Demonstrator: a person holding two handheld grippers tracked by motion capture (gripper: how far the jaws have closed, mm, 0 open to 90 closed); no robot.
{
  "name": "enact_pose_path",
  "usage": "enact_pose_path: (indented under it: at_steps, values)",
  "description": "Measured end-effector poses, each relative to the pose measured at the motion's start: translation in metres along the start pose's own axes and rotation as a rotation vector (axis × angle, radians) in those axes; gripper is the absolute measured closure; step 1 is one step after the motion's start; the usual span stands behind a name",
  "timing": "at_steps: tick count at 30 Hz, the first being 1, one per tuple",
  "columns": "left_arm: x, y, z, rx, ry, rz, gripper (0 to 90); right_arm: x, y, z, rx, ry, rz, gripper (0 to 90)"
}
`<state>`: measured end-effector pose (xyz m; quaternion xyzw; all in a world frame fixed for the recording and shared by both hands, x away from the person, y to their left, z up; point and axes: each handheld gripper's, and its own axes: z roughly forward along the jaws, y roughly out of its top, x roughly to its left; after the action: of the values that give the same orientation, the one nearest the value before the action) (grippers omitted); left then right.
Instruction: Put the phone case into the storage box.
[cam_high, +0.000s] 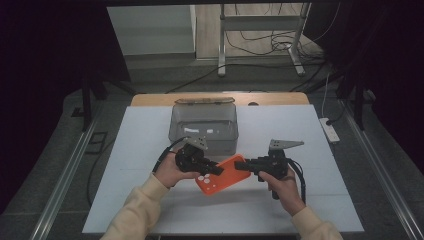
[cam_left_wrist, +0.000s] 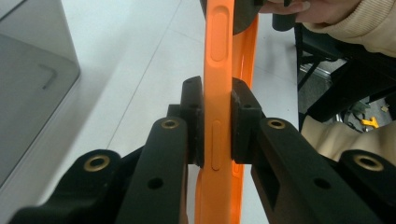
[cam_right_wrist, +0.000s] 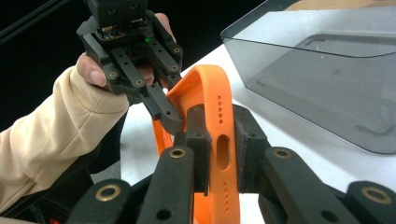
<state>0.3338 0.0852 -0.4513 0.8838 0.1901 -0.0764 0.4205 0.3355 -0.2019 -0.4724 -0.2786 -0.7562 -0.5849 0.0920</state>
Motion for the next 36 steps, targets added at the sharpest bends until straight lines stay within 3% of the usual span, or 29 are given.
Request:
enact_pose_path:
  at_steps: [3,7,14,19,30,36]
  values:
    - [-0.001,0.000,-0.001,0.004,-0.004,0.003,79.3,0.000,0.000,0.001,0.002,0.004,-0.007,77.5]
    - [-0.003,0.002,-0.003,0.000,0.008,0.008,79.5,0.002,0.000,0.001,-0.005,-0.024,-0.013,72.6]
    - [-0.004,0.002,-0.010,-0.007,0.073,0.001,79.7,0.008,0.001,0.001,-0.011,-0.093,-0.058,46.6]
    - [-0.003,0.001,-0.017,-0.015,0.111,-0.013,79.7,0.008,0.001,-0.004,-0.023,-0.151,-0.066,37.8]
    - [-0.005,0.000,-0.029,-0.043,0.171,-0.031,79.6,0.010,-0.006,-0.021,-0.019,-0.239,-0.111,33.3]
    - [-0.007,0.000,-0.033,-0.053,0.192,-0.033,79.7,0.008,-0.010,-0.030,-0.010,-0.269,-0.110,30.6]
